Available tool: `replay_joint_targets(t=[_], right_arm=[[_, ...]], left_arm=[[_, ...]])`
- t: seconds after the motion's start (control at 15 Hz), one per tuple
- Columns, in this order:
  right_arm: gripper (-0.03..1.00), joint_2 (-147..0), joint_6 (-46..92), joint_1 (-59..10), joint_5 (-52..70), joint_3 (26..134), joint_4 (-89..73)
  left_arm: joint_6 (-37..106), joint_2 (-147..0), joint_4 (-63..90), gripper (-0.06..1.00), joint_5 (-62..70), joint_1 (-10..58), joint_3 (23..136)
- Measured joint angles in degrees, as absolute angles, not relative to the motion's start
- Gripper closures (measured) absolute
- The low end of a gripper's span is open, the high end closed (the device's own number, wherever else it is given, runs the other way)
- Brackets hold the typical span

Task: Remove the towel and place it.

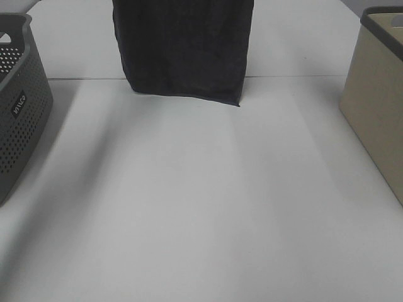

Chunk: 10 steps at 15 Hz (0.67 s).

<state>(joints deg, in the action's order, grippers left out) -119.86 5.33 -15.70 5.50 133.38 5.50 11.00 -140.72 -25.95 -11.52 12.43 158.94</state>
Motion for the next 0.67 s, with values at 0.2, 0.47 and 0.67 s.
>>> replay_joint_targets(t=[0.2,0.47,0.67], right_arm=[[0.95,-117.69,5.33,-15.7,20.57,133.38,0.0],[0.95,-112.24,5.33,-15.7,43.2,133.38,-4.41],[0.95,-109.15,5.44,-15.7,57.24,133.44,-8.48]], left_arm=[[10.94,-140.72,-23.78,0.94,5.1,14.55,158.94],[10.94,-135.62,-19.77,0.94,36.44,18.96,158.94],[10.94,-128.46,-17.42,0.94,60.45,20.86,158.94]])
